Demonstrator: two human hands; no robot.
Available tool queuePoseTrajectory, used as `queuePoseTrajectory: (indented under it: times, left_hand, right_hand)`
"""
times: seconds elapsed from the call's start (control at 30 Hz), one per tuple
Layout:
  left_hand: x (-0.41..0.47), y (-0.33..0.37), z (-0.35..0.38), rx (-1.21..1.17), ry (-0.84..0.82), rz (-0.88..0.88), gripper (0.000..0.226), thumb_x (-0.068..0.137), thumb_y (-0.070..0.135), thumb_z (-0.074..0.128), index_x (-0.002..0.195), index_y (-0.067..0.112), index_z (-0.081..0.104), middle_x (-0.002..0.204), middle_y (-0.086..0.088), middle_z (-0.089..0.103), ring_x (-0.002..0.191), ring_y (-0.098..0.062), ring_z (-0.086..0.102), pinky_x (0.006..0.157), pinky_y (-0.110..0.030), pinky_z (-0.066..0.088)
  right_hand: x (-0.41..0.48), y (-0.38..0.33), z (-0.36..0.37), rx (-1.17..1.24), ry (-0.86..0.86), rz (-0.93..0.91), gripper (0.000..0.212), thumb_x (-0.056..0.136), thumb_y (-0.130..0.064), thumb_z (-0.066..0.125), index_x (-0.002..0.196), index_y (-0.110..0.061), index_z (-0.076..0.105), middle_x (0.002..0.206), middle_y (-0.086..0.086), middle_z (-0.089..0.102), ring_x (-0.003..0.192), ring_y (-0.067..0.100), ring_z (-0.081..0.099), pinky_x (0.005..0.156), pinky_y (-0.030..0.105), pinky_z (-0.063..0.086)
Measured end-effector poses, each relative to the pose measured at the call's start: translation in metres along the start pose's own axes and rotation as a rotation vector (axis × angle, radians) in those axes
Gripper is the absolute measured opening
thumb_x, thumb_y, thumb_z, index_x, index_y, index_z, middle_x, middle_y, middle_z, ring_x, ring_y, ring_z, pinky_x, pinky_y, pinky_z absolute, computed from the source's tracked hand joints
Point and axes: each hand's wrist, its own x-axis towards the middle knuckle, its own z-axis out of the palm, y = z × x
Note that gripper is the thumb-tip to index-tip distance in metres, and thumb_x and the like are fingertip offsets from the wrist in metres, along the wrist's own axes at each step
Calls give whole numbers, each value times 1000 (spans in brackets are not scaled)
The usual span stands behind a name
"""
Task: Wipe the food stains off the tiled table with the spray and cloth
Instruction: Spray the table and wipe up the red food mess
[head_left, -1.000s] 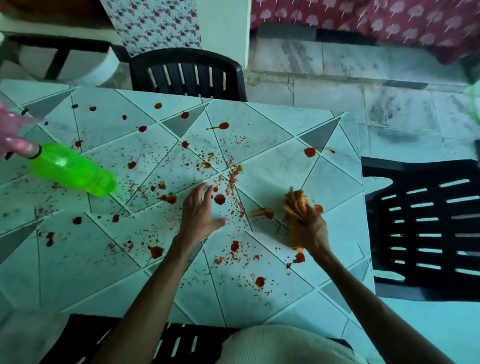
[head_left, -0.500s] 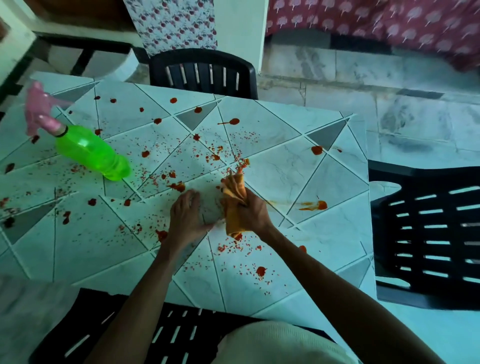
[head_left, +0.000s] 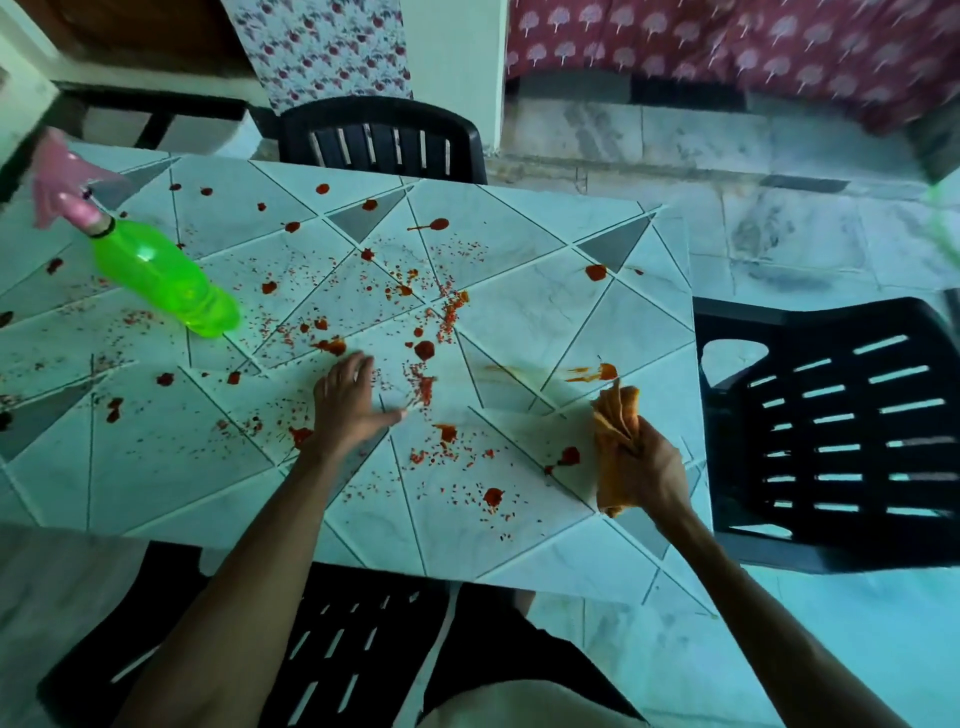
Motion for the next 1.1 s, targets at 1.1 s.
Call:
queuePoseTrajectory:
  times: [1.1]
  left_hand:
    - [0,-8,-2,4,-76,-3,111,77,74,60,157,17,8,165,-8,-1,151,-32,-5,115,-60,-9]
  right_hand:
    - [-112,-24,94,254,136,183,29,97,-30,64,123,-17,65,103,4,70,92,23,65,71,31,47]
